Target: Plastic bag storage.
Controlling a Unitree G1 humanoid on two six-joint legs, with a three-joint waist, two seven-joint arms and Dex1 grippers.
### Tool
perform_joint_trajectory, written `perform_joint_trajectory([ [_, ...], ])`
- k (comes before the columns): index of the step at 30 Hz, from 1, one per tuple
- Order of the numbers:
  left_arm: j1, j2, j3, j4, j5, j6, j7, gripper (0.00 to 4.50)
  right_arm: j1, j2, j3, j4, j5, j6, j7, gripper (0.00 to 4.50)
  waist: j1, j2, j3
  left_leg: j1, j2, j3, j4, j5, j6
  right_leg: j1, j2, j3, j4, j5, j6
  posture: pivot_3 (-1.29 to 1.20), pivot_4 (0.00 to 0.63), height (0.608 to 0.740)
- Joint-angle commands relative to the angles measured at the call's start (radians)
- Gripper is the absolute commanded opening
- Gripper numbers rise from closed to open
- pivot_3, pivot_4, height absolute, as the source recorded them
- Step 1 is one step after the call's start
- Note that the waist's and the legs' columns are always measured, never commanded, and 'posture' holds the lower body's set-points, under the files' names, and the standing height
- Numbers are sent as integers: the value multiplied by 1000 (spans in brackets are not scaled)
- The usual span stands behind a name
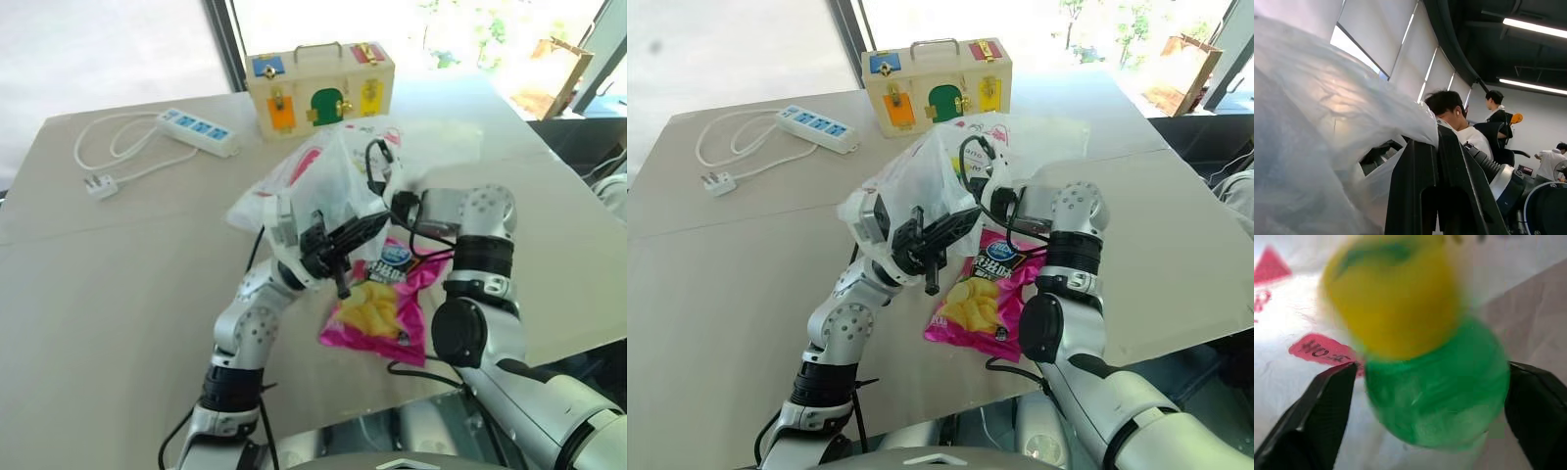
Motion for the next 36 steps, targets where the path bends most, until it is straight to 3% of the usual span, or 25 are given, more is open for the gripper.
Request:
perform_joint_trajectory([
  [1,4,-5,7,-50,-7,-27,14,0,-21,3,27,-21,34,-63,7,4448,1,0,0,0,0,0,0,0,0,0,0,0,0,0,0,0,150,740],
  [8,9,-13,55,-58,-30,-45,67,0,27,-104,122,-115,46,-134,80,4448,3,0,0,0,0,0,1,0,0,0,0,1,0,0,0,0,150,740],
  [11,19,-8,112,-81,-61,-44,111,0,107,-250,253,-233,63,-126,208,4448,4,-1,0,0,-1,-2,1,0,0,0,0,0,0,0,0,0,150,740],
  [15,61,26,187,-124,-97,-39,159,0,199,-488,308,-318,144,-61,388,4448,7,-1,-1,-1,-1,-2,1,0,0,1,0,0,-2,0,0,0,150,740],
  [18,113,73,227,-158,-115,-27,172,0,305,-697,421,-318,119,-110,533,4448,14,-1,-1,-1,-1,-2,1,0,0,2,0,0,-6,0,0,0,150,740],
  [20,132,91,234,-168,-117,-27,176,0,353,-764,464,-275,82,-148,560,4448,16,-2,-1,-1,0,-2,0,0,0,3,1,0,-10,0,0,0,150,740],
  [24,151,107,235,-185,-120,-28,182,0,457,-843,397,-250,169,-41,635,4448,27,-2,-1,1,0,-2,1,0,0,4,1,3,-16,2,5,0,150,740],
  [27,156,99,227,-185,-115,-35,188,0,625,-905,358,-328,277,61,723,4448,51,-2,-1,0,0,-3,2,0,0,5,1,2,-17,3,5,0,150,740],
  [30,162,90,214,-182,-117,-32,193,0,769,-907,351,-425,321,92,719,4448,64,-2,-1,0,0,-4,2,0,0,6,1,1,-19,3,5,0,150,740],
  [36,159,95,203,-185,-120,-25,202,0,755,-584,212,-545,390,152,459,4448,55,-4,-2,4,0,-5,1,0,-1,8,3,5,-18,4,7,0,150,740],
])
